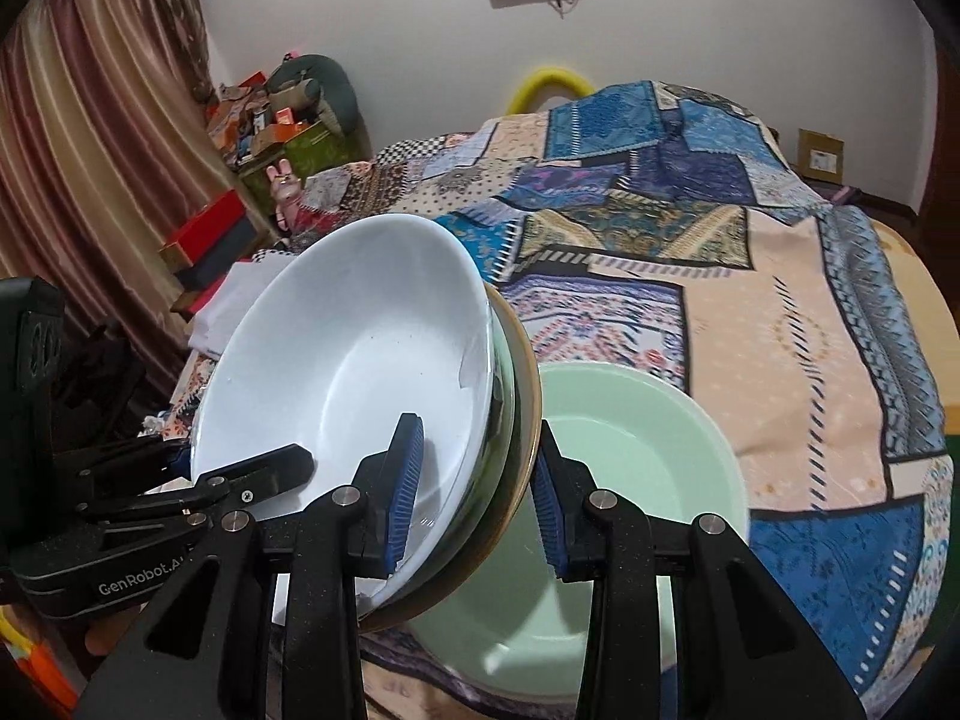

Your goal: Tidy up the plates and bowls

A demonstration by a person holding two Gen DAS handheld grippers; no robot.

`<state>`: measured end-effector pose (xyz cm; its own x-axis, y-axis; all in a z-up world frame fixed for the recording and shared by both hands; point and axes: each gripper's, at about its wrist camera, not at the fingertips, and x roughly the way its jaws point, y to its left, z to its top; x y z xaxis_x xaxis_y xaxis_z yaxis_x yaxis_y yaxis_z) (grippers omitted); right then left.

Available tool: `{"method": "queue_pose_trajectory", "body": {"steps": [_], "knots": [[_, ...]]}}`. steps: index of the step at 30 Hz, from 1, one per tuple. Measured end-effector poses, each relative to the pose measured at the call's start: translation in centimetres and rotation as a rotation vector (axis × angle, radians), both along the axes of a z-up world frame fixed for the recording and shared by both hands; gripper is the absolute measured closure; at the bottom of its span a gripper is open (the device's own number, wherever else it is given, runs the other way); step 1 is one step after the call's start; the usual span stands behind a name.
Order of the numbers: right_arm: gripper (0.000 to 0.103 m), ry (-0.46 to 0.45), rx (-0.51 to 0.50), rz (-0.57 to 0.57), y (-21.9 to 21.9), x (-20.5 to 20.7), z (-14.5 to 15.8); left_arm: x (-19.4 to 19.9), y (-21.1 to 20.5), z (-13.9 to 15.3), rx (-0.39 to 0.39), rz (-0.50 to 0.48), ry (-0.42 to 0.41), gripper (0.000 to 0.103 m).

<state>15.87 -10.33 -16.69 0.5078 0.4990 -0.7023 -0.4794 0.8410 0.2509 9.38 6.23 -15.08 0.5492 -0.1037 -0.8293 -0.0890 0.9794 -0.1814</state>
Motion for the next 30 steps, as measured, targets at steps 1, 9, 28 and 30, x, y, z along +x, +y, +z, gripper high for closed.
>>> {"method": "queue_pose_trajectory", "body": {"steps": [1, 9, 28, 30], "knots": [[0.071, 0.001, 0.001, -0.005, -0.4, -0.1, -0.1, 0.1, -0.4, -0.1, 0.002, -0.005, 0.002, 0.062], [0.071, 0.021, 0.006, -0.044, -3.1, -0.1, -0.9, 1.4, -3.3, -1.2, 0.017, -0.046, 0.032, 0.062], [0.069, 0.092, 0.04, -0.078, -5.6, 1.5, -3.8, 4.3, -5.0, -4.1, 0.001, -0.068, 0.098, 0.062], [0.064, 0.085, 0.047, -0.064, -5.5, 1.4, -3.8, 4.5, -4.5, -4.5, -0.034, -0.055, 0.11, 0.062]]}}
